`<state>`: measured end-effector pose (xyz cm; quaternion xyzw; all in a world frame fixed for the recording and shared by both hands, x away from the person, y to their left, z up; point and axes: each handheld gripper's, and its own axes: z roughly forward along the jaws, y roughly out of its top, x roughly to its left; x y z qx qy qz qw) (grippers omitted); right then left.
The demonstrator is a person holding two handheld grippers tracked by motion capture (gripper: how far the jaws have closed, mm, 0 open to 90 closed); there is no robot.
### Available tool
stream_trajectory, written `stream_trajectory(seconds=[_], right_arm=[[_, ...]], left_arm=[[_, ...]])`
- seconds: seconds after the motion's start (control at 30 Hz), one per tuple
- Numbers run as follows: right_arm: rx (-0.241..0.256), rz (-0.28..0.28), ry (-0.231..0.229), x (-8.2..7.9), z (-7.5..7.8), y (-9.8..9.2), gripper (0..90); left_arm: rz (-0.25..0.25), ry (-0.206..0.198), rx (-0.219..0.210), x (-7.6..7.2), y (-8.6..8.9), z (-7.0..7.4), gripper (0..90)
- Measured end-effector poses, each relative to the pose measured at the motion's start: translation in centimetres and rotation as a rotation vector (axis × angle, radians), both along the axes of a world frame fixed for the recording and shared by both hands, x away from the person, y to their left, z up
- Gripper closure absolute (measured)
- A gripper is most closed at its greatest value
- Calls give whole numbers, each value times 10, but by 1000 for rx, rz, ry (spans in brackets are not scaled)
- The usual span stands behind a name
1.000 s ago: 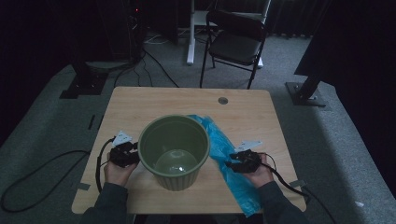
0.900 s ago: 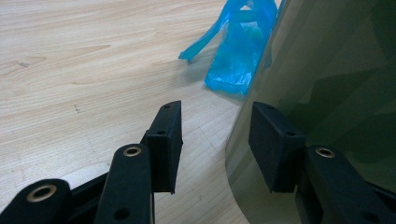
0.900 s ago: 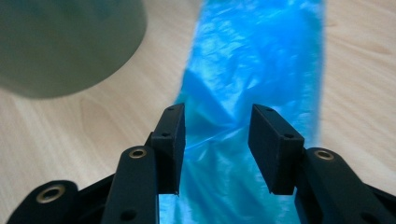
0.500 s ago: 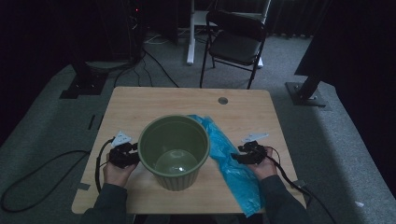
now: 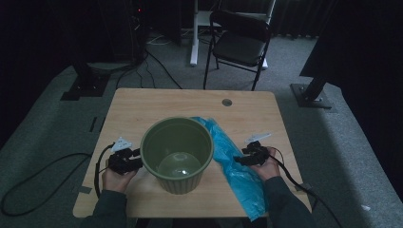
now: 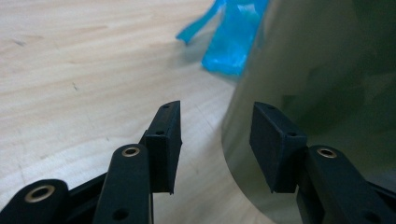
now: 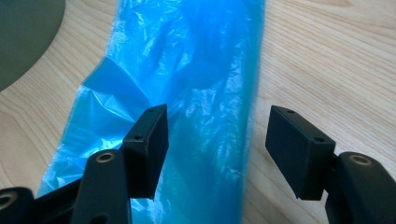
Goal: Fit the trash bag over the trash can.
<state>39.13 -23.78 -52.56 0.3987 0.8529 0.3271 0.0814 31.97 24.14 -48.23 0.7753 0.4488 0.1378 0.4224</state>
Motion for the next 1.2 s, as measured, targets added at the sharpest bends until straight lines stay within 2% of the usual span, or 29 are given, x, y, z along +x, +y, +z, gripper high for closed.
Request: stream_trajectory(seconds=[0.13, 0.3, 0.4, 0.6, 0.7, 0.73, 0.83, 0.87, 0.93, 1.03, 1.2], right_arm=[[-5, 6, 4, 0, 0, 3, 389], [-18, 10, 7, 1, -1, 7, 395], [-49, 16, 5, 2, -3, 11, 416], [-50, 8, 2, 2, -3, 11, 483], [-64, 10, -6, 1, -2, 12, 566], [-76, 15, -4, 1, -1, 12, 638], [-112, 37, -15, -1, 0, 16, 747], [-112, 37, -15, -1, 0, 16, 747], [-137, 49, -18, -2, 2, 21, 833], [-119, 38, -12, -2, 4, 20, 886], [-58, 8, -12, -1, 10, 9, 899]], left_arm=[[-13, -1, 22, -5, -3, -1, 545], [-15, 5, 13, -4, -3, -1, 545], [-18, 4, 15, -4, -4, -1, 546], [-36, 1, 17, -2, -9, -1, 545], [-40, -1, 19, -1, -12, -2, 545], [-41, 0, 20, -1, -12, -2, 545], [-47, -2, 18, 0, -15, -2, 545], [-47, -2, 18, 0, -15, -2, 545], [-55, -2, 20, 1, -18, -2, 545], [-61, -2, 31, 4, -23, -5, 546], [-82, -1, 48, 8, -32, -7, 545]])
